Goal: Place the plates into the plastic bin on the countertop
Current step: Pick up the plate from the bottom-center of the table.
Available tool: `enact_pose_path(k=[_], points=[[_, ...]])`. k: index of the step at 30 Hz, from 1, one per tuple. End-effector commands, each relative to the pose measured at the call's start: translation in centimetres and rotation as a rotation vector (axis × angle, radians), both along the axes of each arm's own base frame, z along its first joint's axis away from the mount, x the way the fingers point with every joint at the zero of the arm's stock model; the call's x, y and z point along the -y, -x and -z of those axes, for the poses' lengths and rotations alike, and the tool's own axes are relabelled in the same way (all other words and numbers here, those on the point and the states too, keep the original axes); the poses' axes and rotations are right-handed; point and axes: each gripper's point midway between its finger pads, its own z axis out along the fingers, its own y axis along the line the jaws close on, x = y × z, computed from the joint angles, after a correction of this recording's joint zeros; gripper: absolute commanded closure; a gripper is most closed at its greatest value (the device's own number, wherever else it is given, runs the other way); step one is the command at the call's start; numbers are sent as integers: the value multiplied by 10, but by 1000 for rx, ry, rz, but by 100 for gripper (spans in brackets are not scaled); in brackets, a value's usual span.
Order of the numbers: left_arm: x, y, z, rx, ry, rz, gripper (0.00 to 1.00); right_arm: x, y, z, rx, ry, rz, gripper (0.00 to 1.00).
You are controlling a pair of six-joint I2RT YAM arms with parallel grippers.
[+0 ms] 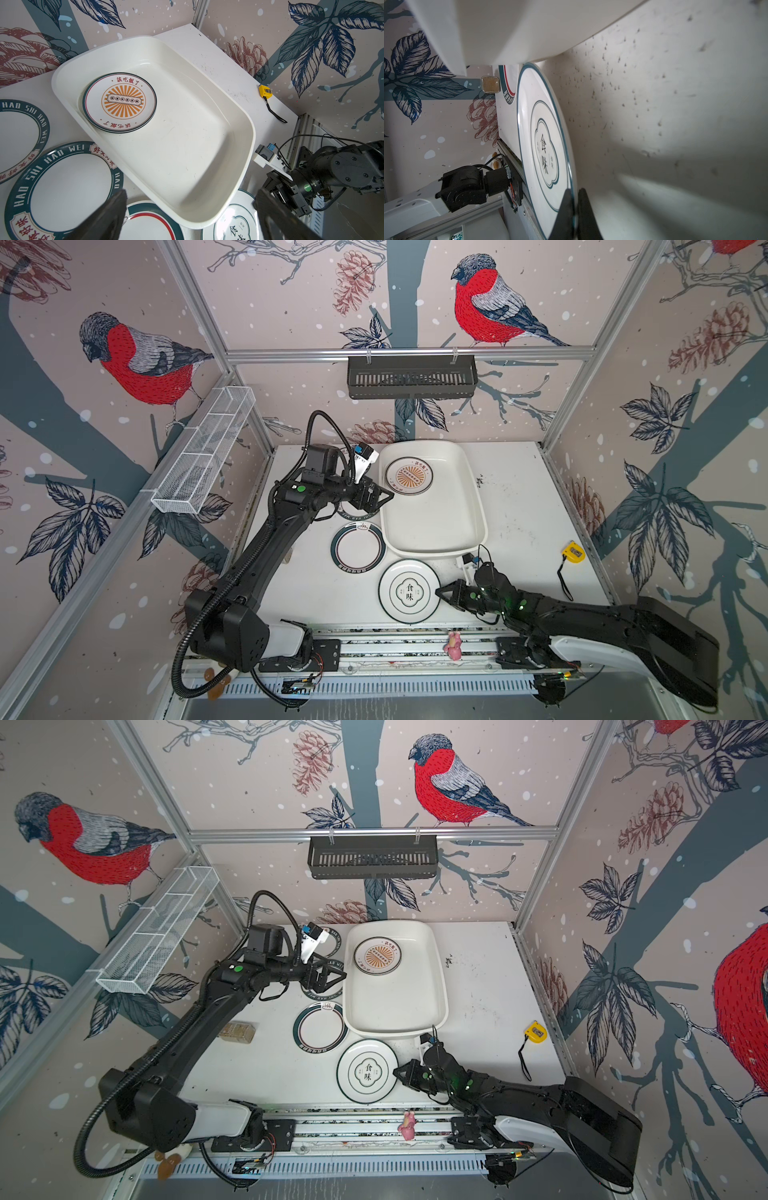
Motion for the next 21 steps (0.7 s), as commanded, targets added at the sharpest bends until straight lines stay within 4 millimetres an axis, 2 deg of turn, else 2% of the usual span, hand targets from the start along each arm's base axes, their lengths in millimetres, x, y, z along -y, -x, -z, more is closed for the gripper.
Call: enact_pose_path(k=[1,21], points=[[2,0,-9,35,10,13,4,-6,0,-11,38,-13,-41,100],[-2,0,-15,61,-8,-2,4,-17,4,-24,57,11,-167,100]])
